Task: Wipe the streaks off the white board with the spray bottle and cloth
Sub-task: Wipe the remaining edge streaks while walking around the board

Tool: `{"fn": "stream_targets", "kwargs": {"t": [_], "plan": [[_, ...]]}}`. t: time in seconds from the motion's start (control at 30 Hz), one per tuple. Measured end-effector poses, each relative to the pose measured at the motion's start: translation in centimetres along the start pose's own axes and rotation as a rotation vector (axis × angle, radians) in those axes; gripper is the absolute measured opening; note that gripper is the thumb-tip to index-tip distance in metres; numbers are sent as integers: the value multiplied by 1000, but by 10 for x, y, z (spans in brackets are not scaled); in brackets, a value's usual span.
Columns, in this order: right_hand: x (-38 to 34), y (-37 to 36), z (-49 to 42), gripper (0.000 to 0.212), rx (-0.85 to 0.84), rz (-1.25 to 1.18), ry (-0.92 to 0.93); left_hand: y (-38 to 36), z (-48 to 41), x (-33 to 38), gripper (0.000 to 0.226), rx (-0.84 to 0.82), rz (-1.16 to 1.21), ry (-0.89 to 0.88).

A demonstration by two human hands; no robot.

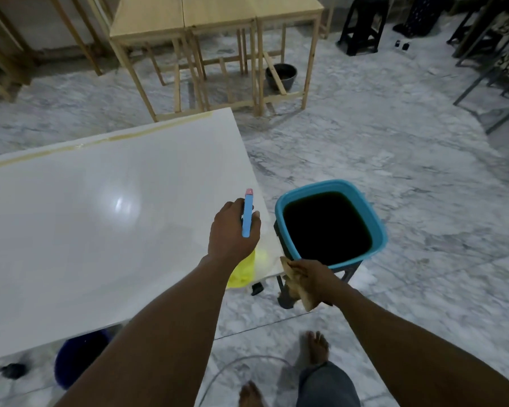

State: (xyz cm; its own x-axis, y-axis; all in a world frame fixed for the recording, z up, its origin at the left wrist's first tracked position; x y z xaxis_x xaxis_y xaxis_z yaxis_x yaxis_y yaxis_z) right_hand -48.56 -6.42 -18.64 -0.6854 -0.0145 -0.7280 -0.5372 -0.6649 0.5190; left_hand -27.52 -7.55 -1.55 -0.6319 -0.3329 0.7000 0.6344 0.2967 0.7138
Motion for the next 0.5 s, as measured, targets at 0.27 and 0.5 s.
{"fn": "stream_targets", "kwargs": {"t": [0.27,0.5], "plan": [[-6,127,37,32,238,-1104,-288,-31,-14,86,22,-60,-78,-50],[33,262,45,52,206,-1407,-102,-110,-41,197,23,-67,-135,-85]]}}
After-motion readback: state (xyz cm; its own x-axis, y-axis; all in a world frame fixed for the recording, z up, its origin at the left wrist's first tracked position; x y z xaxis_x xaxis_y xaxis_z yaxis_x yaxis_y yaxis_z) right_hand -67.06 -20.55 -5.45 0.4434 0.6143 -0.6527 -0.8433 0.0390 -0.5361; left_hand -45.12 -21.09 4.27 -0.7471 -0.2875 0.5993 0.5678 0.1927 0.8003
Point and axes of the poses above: each hand's wrist, its own z-axis away from the middle knuckle, its own y-axis out of the back of the hand, x = y × z, the point moved 9 cm from there along -z, towards the middle knuckle, and after that the axes turned 13 degrees about y, right-handed, at the moved point
